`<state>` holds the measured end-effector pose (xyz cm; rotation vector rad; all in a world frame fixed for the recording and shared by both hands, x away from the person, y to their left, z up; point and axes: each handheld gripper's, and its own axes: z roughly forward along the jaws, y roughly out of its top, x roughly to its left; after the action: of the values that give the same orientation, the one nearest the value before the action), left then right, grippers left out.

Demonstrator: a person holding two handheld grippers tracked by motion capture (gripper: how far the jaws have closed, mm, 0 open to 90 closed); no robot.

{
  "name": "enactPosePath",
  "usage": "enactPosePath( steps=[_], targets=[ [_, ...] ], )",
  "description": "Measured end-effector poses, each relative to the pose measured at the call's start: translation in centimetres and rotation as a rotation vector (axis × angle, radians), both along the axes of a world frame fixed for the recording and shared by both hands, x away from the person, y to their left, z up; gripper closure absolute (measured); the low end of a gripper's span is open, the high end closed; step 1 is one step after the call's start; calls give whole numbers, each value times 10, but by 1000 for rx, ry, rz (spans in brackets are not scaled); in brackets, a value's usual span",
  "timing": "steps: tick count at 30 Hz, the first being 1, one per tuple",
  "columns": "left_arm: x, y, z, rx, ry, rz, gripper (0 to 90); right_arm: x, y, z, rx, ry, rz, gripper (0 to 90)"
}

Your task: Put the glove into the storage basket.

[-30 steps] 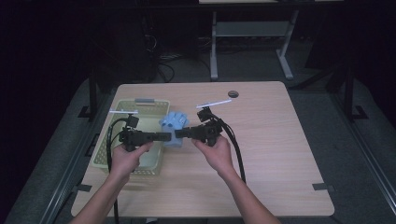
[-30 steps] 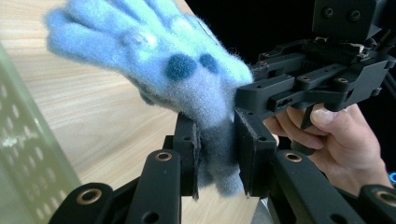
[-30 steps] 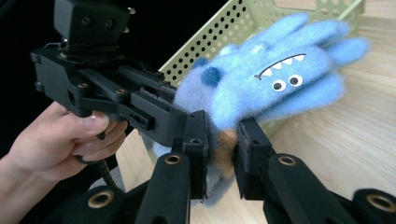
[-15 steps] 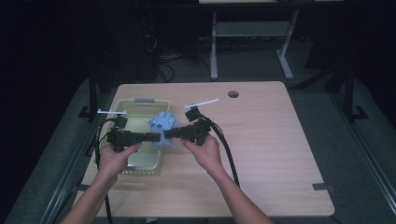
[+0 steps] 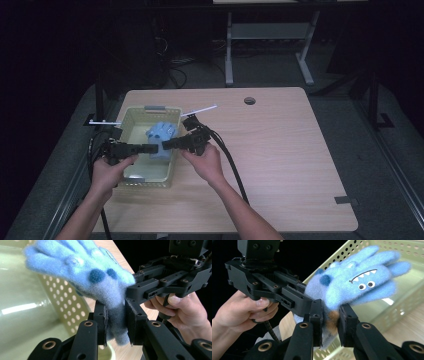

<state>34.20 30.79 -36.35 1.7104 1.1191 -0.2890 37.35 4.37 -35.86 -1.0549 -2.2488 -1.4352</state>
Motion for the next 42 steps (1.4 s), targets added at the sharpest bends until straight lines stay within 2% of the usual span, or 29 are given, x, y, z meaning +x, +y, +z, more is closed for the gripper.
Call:
enactPosePath(
  steps=[7, 10, 14, 18, 22, 27, 34, 42],
  targets=[
    [-2, 15, -4, 13, 16, 19, 725, 3, 18, -4, -18, 7, 19, 755],
    [-1, 20, -7, 31, 23, 20, 726, 5, 24, -8, -23, 9, 26, 753],
    [1, 26, -12, 54, 41, 28, 729, 8, 34, -14, -45, 36, 33, 750],
    [3, 33, -16, 69, 63, 46, 730, 13, 41, -21, -40, 53, 42, 744],
    [4, 35, -20, 112, 79, 55, 731, 17, 49, -30, -53, 73, 48, 740],
    [7, 40, -25, 121, 107, 64, 731, 20, 56, -36, -72, 93, 52, 736],
    [11, 42, -31, 171, 139, 77, 734, 23, 65, -45, -108, 106, 54, 727],
    [15, 39, -37, 204, 153, 106, 741, 29, 69, -50, -148, 106, 53, 722]
  ],
)
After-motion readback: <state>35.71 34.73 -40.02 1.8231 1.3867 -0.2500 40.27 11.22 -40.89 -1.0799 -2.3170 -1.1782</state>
